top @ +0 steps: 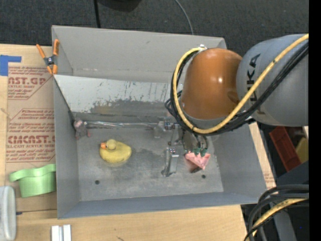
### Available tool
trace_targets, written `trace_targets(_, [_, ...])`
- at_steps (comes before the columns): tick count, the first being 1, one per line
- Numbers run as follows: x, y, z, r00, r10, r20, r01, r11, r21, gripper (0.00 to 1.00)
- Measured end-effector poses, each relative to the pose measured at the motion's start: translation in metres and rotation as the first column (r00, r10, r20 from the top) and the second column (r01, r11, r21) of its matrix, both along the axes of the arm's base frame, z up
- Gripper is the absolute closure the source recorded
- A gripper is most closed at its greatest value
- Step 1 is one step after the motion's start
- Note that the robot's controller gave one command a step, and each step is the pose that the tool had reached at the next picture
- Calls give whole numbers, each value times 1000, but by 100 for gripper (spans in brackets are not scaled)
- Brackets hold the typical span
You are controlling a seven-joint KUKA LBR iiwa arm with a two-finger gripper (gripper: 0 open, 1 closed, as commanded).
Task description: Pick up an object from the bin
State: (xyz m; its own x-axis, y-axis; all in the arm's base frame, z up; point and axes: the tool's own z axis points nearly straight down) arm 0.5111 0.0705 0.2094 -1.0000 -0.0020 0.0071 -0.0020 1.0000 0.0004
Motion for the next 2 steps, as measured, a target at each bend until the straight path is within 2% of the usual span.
trace_targets(1, [2,0,5,1000,-1,8,1,1000,1,0])
trace_targets(2, [12,24,-29,1000,4,17,-4,1000,1,0])
